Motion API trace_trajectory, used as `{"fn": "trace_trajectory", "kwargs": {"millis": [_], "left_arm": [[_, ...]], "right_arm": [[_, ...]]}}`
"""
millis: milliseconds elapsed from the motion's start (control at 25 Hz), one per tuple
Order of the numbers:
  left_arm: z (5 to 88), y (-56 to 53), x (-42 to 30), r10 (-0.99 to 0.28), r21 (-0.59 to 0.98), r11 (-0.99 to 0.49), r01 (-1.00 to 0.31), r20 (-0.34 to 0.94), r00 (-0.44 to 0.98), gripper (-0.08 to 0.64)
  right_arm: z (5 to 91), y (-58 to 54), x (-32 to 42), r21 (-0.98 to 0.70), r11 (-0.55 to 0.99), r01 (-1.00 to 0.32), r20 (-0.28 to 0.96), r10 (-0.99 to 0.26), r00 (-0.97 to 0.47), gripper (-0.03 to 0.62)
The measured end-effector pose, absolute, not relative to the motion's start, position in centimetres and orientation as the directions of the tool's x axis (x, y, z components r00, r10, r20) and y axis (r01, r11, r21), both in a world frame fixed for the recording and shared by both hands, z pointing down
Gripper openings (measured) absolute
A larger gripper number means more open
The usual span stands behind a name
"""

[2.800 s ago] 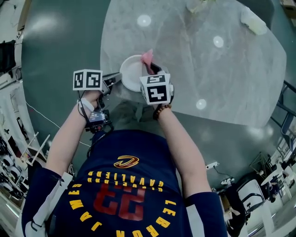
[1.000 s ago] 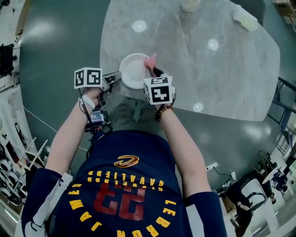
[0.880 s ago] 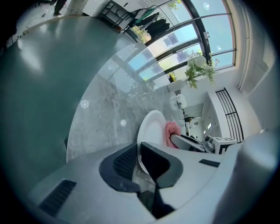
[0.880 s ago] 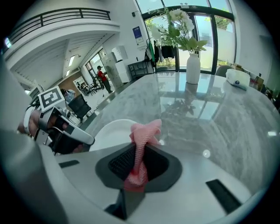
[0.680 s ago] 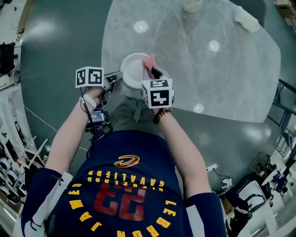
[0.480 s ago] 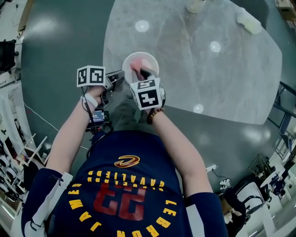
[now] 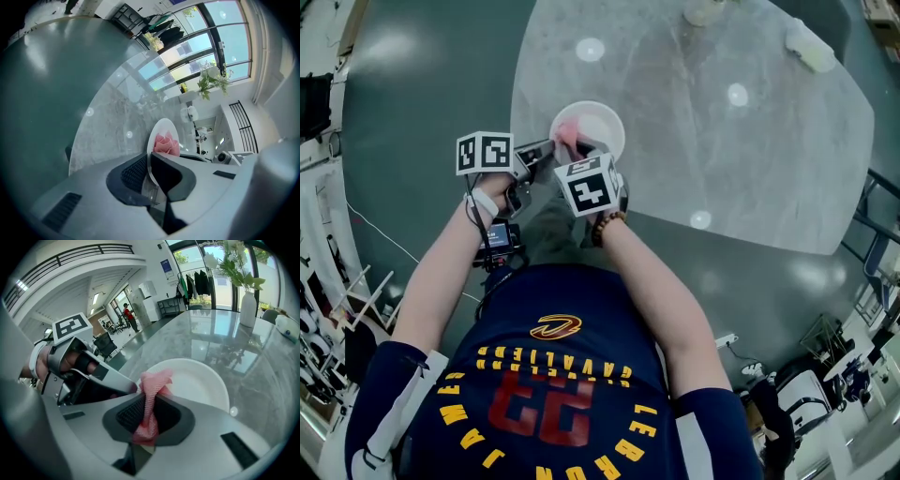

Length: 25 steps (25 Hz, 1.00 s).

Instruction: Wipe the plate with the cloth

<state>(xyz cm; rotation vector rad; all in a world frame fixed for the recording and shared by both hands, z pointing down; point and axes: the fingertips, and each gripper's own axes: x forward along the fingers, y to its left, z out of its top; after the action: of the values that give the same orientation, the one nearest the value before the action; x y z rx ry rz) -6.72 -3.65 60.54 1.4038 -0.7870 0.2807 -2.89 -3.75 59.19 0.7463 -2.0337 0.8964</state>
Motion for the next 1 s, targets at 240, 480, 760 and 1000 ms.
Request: {"fn": "trace_trajectory", "kwargs": {"millis": [240, 480, 760, 1000], "left_arm": [[60.4, -3.8, -6.6, -0.256, 0.764, 0.175, -0.621, 0.645, 0.72, 0.028], [60.7, -3.8, -6.9, -0.255, 0.76, 0.176, -0.626, 0.649, 0.716, 0.028], [61.1, -3.6, -7.0, -0.255, 0.756, 0.192, -0.626, 0.654, 0.712, 0.028], [60.8, -3.8, -7.0, -0.272, 0.763, 0.199, -0.616, 0.646, 0.713, 0.028]], "right_arm": [[59.4, -5.1, 1.6, -0.294, 0.509, -0.809, 0.847, -0.254, -0.468, 0.046], [59.1, -6.2, 5.7, -0.261, 0.44, -0.86, 0.847, -0.323, -0.422, 0.046], [57.5, -7.2, 8.1, -0.248, 0.357, -0.901, 0.819, -0.42, -0.392, 0.046], [56.5, -4.7, 2.1, -0.324, 0.481, -0.815, 0.781, -0.351, -0.517, 0.046]]}}
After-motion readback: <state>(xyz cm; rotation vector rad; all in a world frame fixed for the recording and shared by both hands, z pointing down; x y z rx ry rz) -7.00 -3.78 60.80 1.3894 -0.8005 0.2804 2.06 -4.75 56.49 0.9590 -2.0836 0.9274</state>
